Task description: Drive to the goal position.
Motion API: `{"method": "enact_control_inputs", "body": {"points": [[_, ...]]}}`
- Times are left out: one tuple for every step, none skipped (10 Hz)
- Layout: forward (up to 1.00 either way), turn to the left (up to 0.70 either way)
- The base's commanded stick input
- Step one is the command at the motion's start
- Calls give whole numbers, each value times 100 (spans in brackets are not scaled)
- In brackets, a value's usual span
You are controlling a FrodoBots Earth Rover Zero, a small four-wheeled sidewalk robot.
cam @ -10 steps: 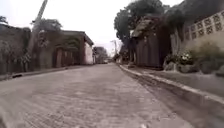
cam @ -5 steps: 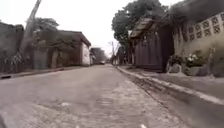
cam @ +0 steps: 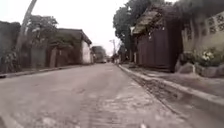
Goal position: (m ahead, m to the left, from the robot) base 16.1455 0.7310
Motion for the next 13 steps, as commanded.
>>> {"method": "enact_control_inputs", "body": {"points": [[100,0],[100,0],[100,0],[100,0],[100,0],[100,0],[100,0],[100,0],[100,0],[100,0],[100,0],[100,0],[100,0]]}}
